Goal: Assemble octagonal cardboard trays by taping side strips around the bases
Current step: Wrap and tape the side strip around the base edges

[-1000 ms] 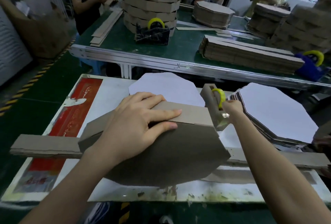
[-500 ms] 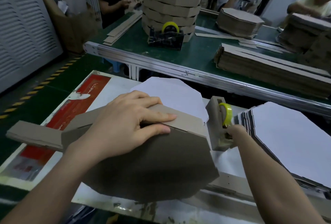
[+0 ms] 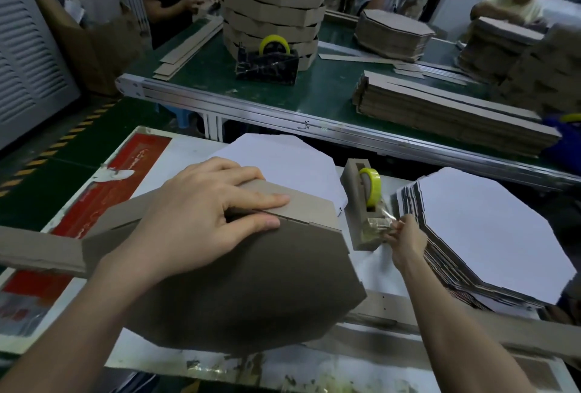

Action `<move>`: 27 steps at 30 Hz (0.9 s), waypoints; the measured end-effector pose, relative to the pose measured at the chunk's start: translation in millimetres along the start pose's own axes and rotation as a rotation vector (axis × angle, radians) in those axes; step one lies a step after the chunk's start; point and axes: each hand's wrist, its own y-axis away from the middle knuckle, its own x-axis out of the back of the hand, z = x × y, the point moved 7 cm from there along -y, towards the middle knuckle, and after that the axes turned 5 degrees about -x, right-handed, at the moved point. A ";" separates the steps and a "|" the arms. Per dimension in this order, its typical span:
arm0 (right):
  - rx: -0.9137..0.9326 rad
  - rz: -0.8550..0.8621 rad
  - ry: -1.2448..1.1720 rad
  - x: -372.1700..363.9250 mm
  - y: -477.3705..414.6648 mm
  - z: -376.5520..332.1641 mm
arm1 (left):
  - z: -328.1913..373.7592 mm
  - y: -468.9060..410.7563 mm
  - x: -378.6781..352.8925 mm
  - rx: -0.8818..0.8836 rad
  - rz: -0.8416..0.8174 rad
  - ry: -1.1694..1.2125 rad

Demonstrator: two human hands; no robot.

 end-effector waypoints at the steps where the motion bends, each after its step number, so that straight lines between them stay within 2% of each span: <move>1: 0.017 -0.027 -0.001 4.4 2.0 5.9 | -0.6 0.0 0.2 0.002 0.002 0.003; 5: 0.135 -0.088 0.146 17.4 7.3 23.9 | -2.8 -0.1 0.6 0.004 0.000 0.023; 10: 0.208 -0.047 0.323 26.4 3.1 37.5 | -4.8 3.6 1.9 0.022 0.009 0.040; 17: 0.116 -0.062 0.342 25.4 -12.3 35.8 | -3.9 3.6 2.5 0.026 -0.007 0.049; 27: 0.136 0.046 0.483 22.4 -6.3 24.0 | -10.2 9.2 6.4 0.037 -0.030 0.058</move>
